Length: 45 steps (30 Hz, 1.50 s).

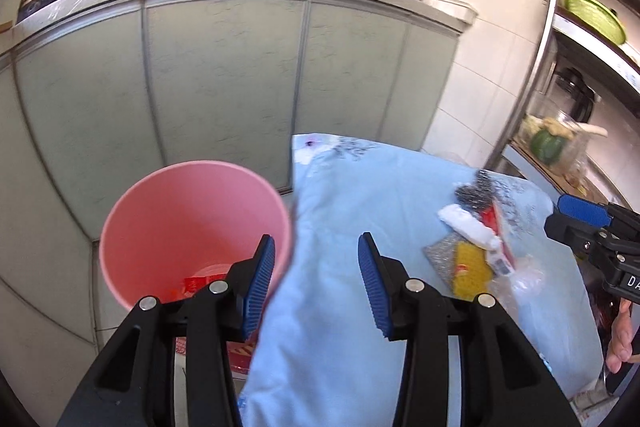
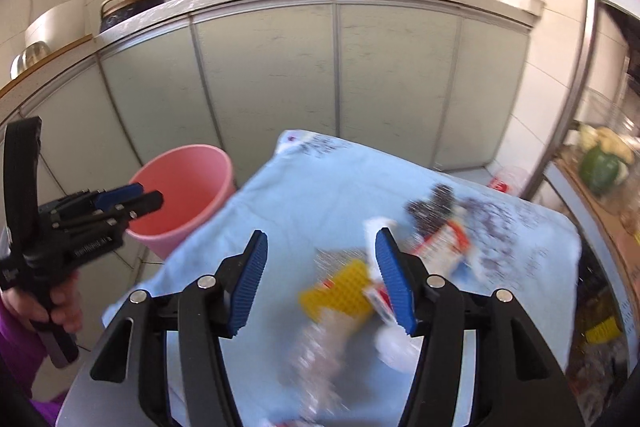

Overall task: Collect trash
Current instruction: 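Move both tools back to the table toward the remaining trash, then grasp the colorful crumpled wrapper with the right tool while the left tool grasps the bubble wrap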

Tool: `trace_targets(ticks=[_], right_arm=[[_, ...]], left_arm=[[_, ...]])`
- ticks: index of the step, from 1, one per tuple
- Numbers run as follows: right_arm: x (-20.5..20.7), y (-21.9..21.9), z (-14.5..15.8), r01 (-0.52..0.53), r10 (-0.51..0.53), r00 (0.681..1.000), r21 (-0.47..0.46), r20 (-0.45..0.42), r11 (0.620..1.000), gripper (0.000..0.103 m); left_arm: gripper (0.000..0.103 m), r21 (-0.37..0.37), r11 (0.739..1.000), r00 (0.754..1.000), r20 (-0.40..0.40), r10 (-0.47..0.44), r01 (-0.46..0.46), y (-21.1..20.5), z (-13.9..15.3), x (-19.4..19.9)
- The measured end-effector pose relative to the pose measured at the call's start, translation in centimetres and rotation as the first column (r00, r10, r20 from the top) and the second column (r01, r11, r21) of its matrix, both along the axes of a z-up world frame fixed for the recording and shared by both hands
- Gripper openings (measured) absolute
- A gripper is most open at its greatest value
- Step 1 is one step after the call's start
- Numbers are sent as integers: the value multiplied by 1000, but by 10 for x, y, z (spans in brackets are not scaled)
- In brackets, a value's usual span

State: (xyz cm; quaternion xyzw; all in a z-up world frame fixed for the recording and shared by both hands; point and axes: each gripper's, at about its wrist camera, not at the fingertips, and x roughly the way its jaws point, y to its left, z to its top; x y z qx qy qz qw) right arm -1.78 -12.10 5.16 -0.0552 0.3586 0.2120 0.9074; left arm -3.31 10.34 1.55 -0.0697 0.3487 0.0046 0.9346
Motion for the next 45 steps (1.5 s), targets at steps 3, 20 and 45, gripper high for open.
trace_targets(ticks=[3, 20, 45], right_arm=[[-20, -30, -6, 41, -41, 999, -28, -13, 999, 58], [-91, -46, -72, -148, 143, 952, 3, -269, 989, 69], [-92, -104, -82, 14, -7, 978, 35, -206, 999, 26]], left_arm=[[44, -9, 999, 999, 2, -45, 45, -16, 1, 0], [45, 4, 976, 975, -44, -219, 220, -87, -7, -19], [45, -63, 931, 897, -252, -364, 360, -172, -70, 19]])
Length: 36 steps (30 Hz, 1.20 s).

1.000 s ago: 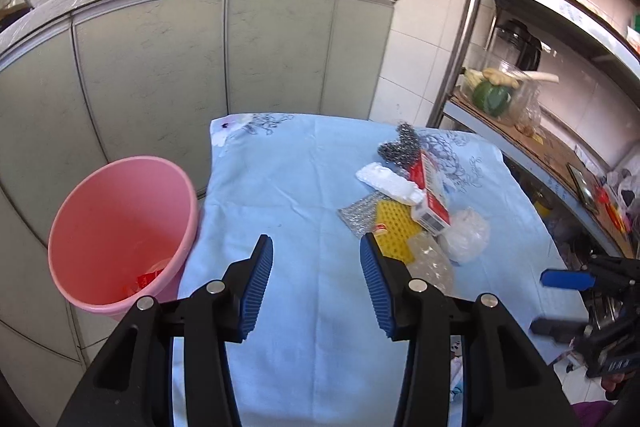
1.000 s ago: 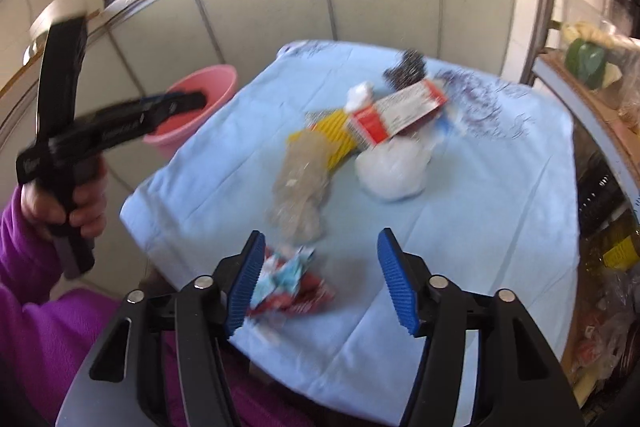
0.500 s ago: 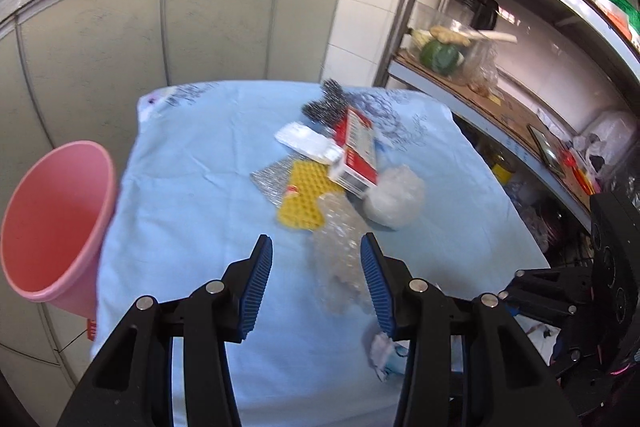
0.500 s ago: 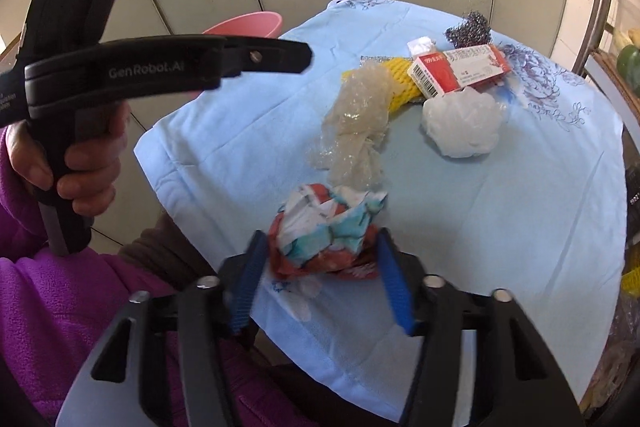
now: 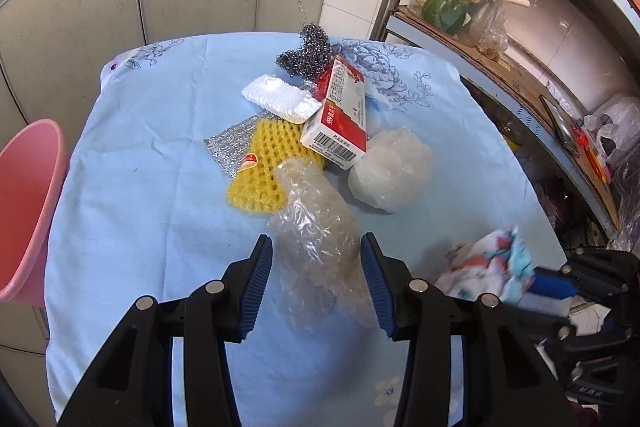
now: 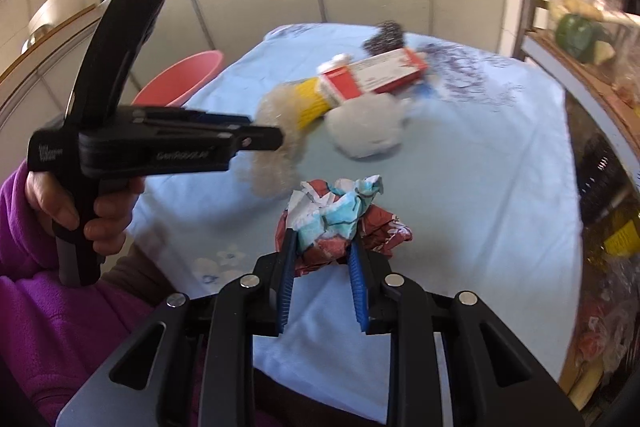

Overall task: Collect trash
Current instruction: 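Grasp the colorful crumpled wrapper with the right tool while the left tool grasps the bubble wrap, then carry the bubble wrap and crumpled wrapper over the pink bucket with both tools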

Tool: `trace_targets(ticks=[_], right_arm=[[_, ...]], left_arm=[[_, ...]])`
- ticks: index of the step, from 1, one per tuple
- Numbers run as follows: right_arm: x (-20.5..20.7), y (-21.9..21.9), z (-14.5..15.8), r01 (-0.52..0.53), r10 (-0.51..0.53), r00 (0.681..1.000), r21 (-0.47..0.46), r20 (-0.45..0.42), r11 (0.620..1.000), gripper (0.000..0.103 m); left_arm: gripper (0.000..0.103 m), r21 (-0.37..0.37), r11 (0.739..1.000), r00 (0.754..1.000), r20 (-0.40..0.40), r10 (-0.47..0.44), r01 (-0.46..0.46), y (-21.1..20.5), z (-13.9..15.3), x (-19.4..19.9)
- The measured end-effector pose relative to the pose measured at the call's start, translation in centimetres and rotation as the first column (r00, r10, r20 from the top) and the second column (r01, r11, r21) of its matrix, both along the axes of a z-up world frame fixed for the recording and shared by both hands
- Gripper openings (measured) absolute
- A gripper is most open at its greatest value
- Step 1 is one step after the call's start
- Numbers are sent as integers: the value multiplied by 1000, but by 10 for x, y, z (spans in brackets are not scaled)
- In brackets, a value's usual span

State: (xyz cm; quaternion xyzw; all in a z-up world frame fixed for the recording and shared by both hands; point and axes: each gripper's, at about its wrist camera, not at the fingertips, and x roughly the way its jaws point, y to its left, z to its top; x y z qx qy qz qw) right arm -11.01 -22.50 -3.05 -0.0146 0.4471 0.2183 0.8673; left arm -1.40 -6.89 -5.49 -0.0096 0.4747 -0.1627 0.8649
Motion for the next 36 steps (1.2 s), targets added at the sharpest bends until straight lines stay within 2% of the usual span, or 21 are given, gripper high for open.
trace_targets(ticks=[3, 8, 19, 25, 36], right_arm=[[3, -11, 4, 65, -65, 997, -1, 32, 998, 26], [9, -16, 9, 114, -114, 990, 2, 82, 993, 26], [21, -19, 22, 190, -191, 971, 23, 140, 982, 26], [32, -4, 31, 183, -184, 968, 22, 169, 983, 26], [55, 41, 49, 112, -111, 970, 9, 217, 994, 26]], left_arm=[[44, 11, 1000, 1000, 3, 13, -13, -4, -1, 1], [38, 48, 999, 998, 64, 17, -20, -10, 5, -7], [36, 61, 996, 977, 205, 54, -68, -2, 43, -22], [36, 53, 988, 956, 264, 124, -142, 21, 62, -23], [36, 18, 960, 915, 310, 259, -278, 76, 80, -15]])
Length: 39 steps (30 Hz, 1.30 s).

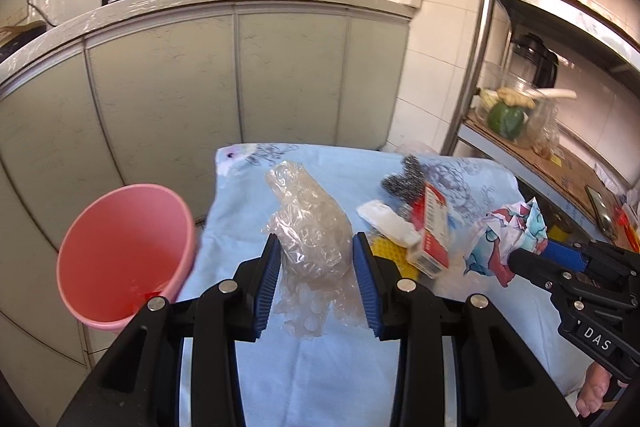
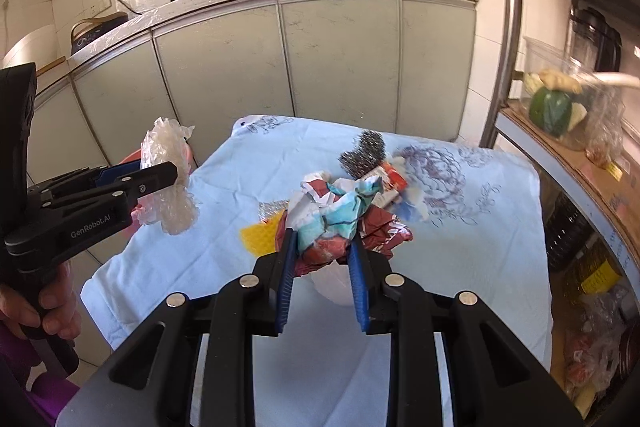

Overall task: Collect trash
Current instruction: 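Carry the bubble wrap and crumpled wrapper over the pink bucket with both tools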

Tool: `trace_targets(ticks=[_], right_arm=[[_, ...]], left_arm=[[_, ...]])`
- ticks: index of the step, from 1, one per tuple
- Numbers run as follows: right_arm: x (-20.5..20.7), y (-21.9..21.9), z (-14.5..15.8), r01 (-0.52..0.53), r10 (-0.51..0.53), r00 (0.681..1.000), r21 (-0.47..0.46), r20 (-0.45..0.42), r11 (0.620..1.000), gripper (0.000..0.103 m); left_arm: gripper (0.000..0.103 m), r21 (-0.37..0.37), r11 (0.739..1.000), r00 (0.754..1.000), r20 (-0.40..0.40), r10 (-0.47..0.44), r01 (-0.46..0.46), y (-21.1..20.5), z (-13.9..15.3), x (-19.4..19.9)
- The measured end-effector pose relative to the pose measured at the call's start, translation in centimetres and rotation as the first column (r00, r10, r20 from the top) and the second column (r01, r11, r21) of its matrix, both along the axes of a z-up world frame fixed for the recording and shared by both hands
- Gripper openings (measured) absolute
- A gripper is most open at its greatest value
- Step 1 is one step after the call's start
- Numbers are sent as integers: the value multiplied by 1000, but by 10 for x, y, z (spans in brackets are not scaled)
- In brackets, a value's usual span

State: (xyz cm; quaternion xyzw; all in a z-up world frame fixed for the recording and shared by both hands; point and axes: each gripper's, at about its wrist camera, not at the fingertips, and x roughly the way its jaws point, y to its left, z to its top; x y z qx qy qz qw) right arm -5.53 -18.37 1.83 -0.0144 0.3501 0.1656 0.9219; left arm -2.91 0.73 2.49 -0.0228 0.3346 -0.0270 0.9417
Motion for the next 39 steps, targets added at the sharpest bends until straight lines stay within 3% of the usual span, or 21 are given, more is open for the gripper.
trace_targets(ticks=[10, 22, 39], right_arm=[[29, 68, 15, -147, 146, 989, 10, 27, 989, 26], [53, 183, 26, -351, 351, 935, -4, 47, 936, 26], [86, 267, -6, -459, 458, 888, -39, -44, 887, 26]], left_arm=[[36, 4, 986, 985, 27, 169, -169, 70, 7, 2], [36, -17, 939, 939, 23, 344, -344, 155, -1, -7], [36, -39, 898, 898, -31, 438, -439, 208, -34, 15]])
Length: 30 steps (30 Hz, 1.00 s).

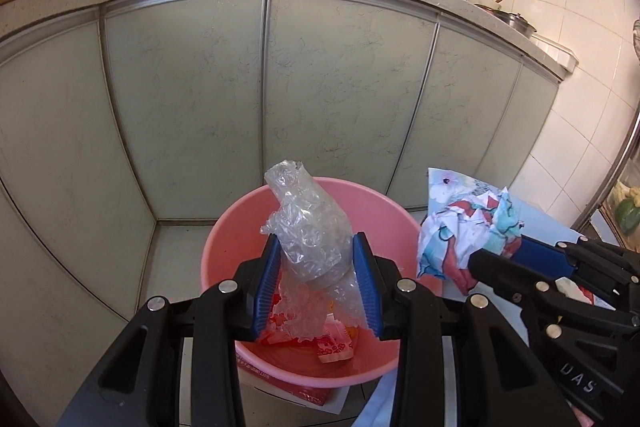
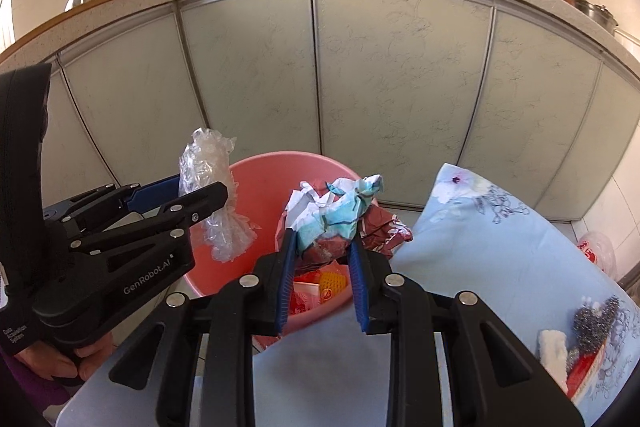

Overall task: Collect trash
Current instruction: 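Carry the bubble wrap and crumpled wrapper over the pink bucket with both tools, then open both tools to drop the bubble wrap and wrapper into the bucket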

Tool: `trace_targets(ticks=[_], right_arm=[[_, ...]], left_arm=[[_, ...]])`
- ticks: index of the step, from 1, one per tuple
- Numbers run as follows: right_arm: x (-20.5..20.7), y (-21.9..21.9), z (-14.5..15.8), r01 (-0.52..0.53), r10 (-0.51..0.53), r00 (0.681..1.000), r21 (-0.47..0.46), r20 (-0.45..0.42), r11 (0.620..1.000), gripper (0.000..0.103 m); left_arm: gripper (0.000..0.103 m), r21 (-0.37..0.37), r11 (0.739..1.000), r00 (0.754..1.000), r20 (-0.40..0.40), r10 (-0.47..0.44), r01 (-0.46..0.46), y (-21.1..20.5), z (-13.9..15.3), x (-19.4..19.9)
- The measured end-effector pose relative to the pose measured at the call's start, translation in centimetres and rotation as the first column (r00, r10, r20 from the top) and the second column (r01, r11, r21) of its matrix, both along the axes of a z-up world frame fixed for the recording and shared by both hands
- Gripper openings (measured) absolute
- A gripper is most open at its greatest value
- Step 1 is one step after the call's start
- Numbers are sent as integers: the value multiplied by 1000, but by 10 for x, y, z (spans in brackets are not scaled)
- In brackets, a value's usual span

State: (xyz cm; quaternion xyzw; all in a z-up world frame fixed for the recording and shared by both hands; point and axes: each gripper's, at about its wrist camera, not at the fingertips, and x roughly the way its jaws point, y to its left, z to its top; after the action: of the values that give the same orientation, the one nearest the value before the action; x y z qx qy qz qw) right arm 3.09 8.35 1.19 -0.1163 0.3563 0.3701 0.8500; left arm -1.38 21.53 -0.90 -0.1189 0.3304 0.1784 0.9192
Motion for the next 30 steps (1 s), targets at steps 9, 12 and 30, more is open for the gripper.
trace_targets(ticks=[9, 12, 30], right_arm=[[14, 23, -24, -33, 32, 999, -52, -35, 998, 26], [18, 28, -32, -41, 38, 998, -72, -47, 997, 26], [27, 41, -44, -69, 62, 995, -84, -76, 994, 46]], left_arm=[[36, -21, 999, 999, -45, 25, -26, 14, -24, 13], [36, -26, 999, 998, -58, 31, -33, 18, -30, 16], [49, -74, 996, 995, -97, 34, -41, 32, -49, 25]])
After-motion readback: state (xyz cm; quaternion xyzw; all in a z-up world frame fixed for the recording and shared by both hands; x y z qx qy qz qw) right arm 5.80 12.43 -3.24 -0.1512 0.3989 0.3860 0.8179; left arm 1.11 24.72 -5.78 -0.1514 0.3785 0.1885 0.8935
